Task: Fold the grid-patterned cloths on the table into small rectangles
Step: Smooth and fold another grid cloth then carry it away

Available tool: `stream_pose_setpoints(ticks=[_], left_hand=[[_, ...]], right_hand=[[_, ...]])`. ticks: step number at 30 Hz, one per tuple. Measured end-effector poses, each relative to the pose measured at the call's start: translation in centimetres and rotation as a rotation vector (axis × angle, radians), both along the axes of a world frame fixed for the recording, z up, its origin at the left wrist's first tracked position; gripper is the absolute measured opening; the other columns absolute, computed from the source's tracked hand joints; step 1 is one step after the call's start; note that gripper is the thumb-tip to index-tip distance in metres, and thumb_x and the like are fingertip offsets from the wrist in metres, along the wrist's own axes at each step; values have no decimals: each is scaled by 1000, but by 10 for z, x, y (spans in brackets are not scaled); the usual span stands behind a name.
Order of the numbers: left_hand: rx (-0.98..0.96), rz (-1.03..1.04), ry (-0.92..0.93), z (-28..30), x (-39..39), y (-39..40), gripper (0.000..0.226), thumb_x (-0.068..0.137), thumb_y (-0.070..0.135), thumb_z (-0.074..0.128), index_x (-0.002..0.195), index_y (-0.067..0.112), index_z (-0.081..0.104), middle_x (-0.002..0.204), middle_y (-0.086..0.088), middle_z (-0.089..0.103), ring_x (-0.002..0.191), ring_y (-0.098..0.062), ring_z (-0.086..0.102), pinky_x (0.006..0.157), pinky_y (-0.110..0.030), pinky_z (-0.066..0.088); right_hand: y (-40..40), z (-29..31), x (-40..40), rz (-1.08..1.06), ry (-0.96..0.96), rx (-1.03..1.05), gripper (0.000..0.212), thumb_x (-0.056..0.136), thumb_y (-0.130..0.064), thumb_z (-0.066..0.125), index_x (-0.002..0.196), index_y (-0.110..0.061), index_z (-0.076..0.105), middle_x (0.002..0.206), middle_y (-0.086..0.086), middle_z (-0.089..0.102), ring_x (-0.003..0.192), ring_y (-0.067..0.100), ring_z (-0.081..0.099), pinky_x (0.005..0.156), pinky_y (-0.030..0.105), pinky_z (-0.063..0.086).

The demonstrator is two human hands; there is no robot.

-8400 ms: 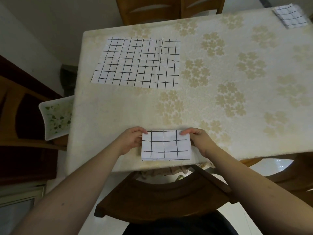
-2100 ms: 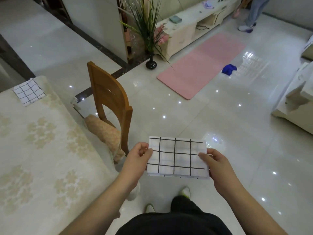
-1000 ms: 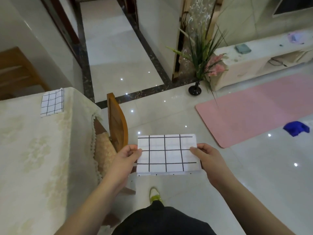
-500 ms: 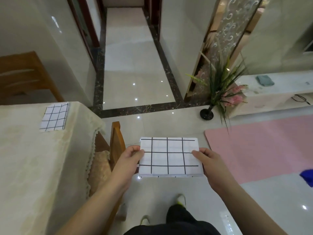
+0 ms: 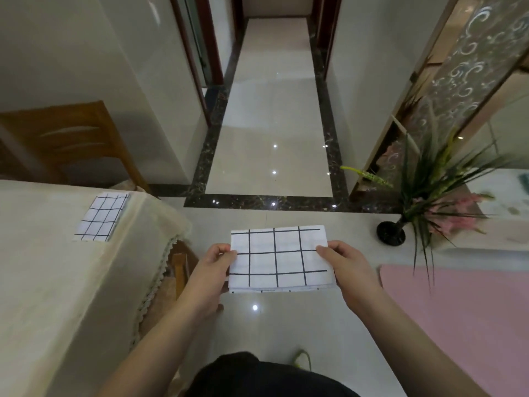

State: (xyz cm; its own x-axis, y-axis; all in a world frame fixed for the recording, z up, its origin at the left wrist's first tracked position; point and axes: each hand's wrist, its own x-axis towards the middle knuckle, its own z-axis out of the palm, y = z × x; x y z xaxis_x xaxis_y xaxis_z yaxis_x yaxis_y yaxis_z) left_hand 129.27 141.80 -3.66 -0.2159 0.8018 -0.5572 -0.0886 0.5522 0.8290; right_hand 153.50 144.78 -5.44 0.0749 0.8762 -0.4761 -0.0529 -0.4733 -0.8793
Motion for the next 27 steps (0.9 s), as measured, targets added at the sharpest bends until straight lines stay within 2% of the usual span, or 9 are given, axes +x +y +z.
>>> stream_pose_setpoints(ticks=[4, 7, 10, 12, 17, 24, 27], left_hand=[[26, 54, 8, 2, 0, 26, 12, 98, 23, 53, 104, 16, 62, 95, -8, 72, 81, -22, 70, 65, -31, 53], [43, 114, 48, 0, -7, 46, 10, 98, 21, 53, 93, 19, 61, 86, -4, 71, 74, -17, 68, 59, -28, 50], [50, 176, 48, -4, -21, 68, 10, 98, 19, 53, 90, 19, 60, 79, -1, 70, 68, -15, 67, 54, -25, 49], [49, 214, 44, -9, -34, 84, 10, 98, 19, 53, 90, 18, 59, 81, -3, 69, 70, -16, 66, 55, -26, 48], [49, 318, 28, -19, -76, 123, 10, 97, 20, 53, 90, 15, 58, 85, -6, 68, 76, -22, 65, 61, -31, 49], [40, 431, 19, -21, -128, 160, 11, 98, 23, 53, 95, 14, 58, 91, -10, 71, 79, -25, 69, 64, -31, 52], [66, 485, 39, -20, -146, 168, 11, 99, 23, 52, 98, 13, 57, 90, -9, 72, 74, -20, 70, 59, -27, 52]], right_hand=[[43, 1, -1, 61, 9, -1, 9, 89, -17, 65, 92, -10, 70, 93, 11, 74, 85, 26, 70, 81, 41, 56], [77, -2, -13, 115, -5, -6, 8, 89, -16, 65, 91, -10, 70, 92, 11, 74, 84, 26, 70, 76, 38, 56], [114, -6, -32, 173, -24, -11, 8, 88, -17, 66, 92, -11, 71, 92, 10, 74, 89, 29, 70, 84, 43, 56], [140, -8, -48, 225, -42, -8, 9, 88, -17, 66, 93, -12, 71, 93, 10, 74, 89, 28, 70, 85, 44, 56], [202, -5, -99, 361, -76, -3, 11, 89, -15, 64, 97, -11, 70, 94, 10, 74, 87, 26, 70, 76, 38, 57], [274, -1, -168, 497, -109, 10, 12, 87, -19, 67, 97, -13, 71, 94, 11, 74, 91, 31, 70, 86, 46, 56], [295, -4, -197, 557, -113, -17, 12, 87, -19, 67, 96, -13, 71, 96, 13, 73, 94, 34, 69, 87, 49, 55]])
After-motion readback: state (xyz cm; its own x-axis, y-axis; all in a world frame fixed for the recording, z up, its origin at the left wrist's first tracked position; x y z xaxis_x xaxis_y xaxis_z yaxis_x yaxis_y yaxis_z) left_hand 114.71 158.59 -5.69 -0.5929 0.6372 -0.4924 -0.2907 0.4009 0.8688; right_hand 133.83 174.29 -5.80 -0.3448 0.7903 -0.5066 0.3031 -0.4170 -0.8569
